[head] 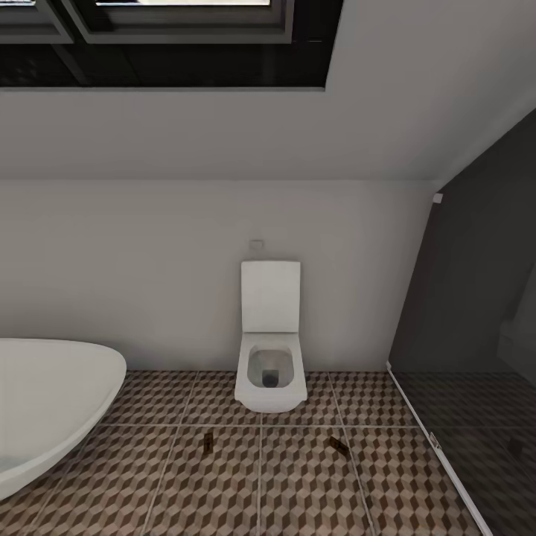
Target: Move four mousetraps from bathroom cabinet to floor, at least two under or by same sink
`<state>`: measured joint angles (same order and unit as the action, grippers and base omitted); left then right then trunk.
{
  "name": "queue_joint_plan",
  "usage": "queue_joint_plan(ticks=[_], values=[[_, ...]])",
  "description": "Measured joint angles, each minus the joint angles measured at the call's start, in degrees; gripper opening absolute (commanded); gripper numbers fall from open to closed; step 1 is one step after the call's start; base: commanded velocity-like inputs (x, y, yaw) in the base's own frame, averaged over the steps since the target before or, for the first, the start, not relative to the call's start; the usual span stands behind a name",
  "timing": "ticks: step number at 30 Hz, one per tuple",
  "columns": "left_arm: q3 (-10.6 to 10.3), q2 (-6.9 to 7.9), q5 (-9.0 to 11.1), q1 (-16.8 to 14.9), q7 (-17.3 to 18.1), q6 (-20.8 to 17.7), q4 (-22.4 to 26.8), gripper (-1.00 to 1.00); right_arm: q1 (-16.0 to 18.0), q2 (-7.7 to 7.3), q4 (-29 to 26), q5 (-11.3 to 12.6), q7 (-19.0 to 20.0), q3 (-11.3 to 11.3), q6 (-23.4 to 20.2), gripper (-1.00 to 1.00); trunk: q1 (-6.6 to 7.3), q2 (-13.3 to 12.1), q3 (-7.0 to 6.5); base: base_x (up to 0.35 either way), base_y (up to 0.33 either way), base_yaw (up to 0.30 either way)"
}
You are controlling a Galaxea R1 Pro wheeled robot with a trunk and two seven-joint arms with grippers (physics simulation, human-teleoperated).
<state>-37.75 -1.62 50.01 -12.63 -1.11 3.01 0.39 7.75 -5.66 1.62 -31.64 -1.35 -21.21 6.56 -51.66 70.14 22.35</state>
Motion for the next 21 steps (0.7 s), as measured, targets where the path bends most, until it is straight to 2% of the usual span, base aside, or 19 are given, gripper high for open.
queue_joint_plan(ticks=[5, 21], values=[[0.0, 0.05, 0.1, 0.0, 0.0, 0.0, 0.0, 1.0, 0.0, 0.45, 0.0, 0.0, 0.0, 0.0, 0.1, 1.0, 0.0, 0.0, 0.0, 0.0, 0.0, 0.0], [0.0, 0.06, 0.1, 0.0, 0.0, 0.0, 0.1, 1.0, 0.0, 0.5, 0.0, 0.0, 0.0, 0.0, 0.1, 1.0, 0.0, 0.0, 0.0, 0.0, 0.0, 0.0]])
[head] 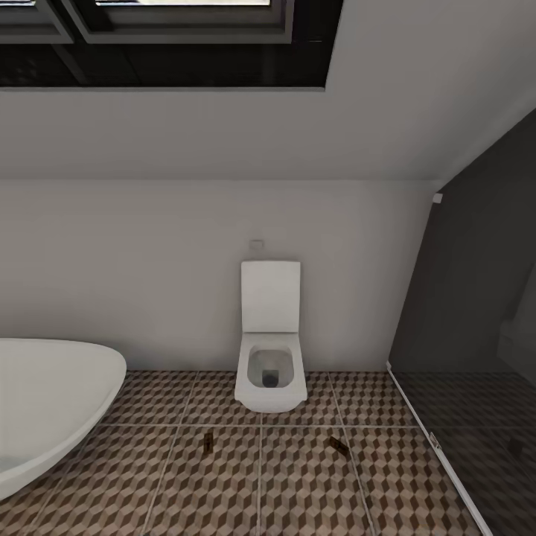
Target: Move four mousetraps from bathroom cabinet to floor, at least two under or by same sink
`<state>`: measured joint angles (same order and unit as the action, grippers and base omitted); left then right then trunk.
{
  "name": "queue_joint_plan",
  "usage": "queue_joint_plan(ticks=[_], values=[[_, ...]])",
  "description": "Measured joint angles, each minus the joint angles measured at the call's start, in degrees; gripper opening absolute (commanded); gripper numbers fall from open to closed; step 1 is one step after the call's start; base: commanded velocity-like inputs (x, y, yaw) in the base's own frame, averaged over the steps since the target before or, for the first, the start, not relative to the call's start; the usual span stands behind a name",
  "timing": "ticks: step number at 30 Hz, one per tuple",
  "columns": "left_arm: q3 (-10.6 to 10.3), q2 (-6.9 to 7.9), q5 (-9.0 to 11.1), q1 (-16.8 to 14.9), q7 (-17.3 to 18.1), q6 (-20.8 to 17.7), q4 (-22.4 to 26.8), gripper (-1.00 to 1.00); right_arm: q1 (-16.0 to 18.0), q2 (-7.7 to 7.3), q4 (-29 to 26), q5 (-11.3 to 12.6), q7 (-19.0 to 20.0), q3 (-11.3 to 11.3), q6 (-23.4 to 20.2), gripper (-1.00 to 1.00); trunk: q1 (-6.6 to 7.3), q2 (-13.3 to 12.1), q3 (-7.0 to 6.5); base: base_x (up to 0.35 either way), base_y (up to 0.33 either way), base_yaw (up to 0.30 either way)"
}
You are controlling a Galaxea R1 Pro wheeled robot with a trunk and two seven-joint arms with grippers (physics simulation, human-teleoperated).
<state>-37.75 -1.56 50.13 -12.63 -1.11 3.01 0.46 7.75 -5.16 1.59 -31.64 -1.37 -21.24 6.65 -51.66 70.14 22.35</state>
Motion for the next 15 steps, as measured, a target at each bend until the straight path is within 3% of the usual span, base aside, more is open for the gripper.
queue_joint_plan(ticks=[15], values=[[0.0, 0.0, 0.0, 0.0, 0.0, 0.0, 0.0, 1.0, 0.0, 0.0, 0.0, 0.0, 0.0, 0.0, 0.0, 1.0, 0.0, 0.0, 0.0, 0.0, 0.0, 0.0]])
